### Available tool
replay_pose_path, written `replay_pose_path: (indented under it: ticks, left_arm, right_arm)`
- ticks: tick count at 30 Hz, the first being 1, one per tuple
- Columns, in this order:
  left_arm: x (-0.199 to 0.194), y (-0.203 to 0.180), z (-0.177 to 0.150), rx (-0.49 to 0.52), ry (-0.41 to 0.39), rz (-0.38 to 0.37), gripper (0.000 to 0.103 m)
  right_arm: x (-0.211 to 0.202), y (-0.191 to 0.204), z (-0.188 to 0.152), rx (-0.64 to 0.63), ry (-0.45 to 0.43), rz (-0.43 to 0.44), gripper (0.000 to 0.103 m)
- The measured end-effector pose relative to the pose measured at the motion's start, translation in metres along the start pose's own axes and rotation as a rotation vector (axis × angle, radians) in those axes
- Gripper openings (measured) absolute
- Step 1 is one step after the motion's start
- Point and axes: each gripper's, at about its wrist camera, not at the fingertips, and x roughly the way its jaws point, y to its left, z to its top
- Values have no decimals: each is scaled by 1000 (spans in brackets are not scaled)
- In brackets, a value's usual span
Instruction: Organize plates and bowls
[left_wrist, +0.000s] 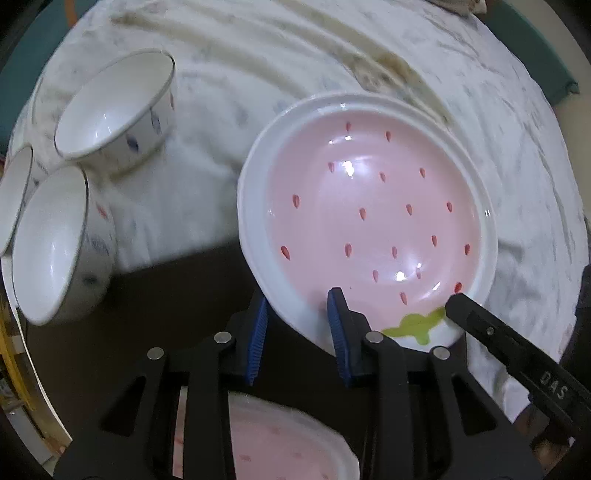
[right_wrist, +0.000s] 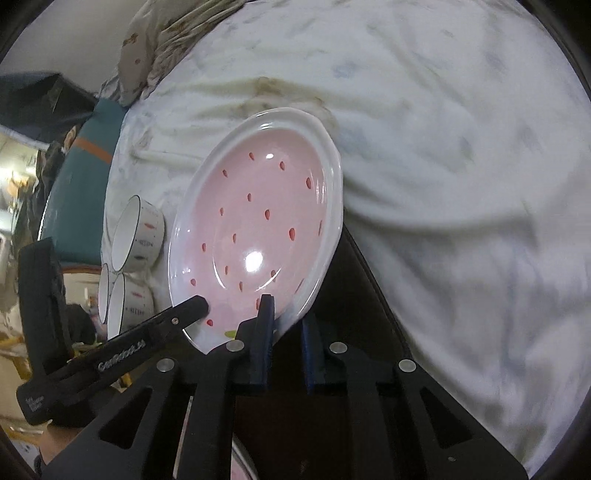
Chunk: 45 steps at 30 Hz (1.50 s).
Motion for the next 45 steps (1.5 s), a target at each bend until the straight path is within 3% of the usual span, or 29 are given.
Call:
replay_pose_path:
  ticks: [9,13,19,24,28,31,34,38,42,45]
  left_arm:
    - [3,-3,-30,26,36,-6,28]
    - [-3,-8,-35,65,3,29,28]
    - [-6,11,-34,26,-17,33,28]
    - [-14,30,-42,4,-27,20,29]
    - [-21,24,-42,23,-46,30,54]
    - [-17,17,-37,47,-55,44,62]
    - [-16,14,-32,56,-63,55,62]
    - [-18,15,-28,25,-80,43,62]
    - [-11,13,-17,8,-70,24,62]
    - [-8,14,-7,-13,-71,-4,62]
  right_arm:
    - [-10,-19,-52,57,16,-16,14]
    - [-18,-24,-62,71,4,-31,14]
    - [-24,-32,-66,89,16,-34,14]
    - [-27,-31,-63,64,53,-47,17]
    - [-42,-26,-58,-29,48,-144,18]
    - [-52,-35,-49,-3,56,-118,18]
    - [-65,-41,-38,23,18,-105,18]
    - [-65,-49,-22,5,5,-153,19]
    - [-63,-63,-10,91,-12,-95,19]
    - [-60,-61,0,88,-9,-55,19]
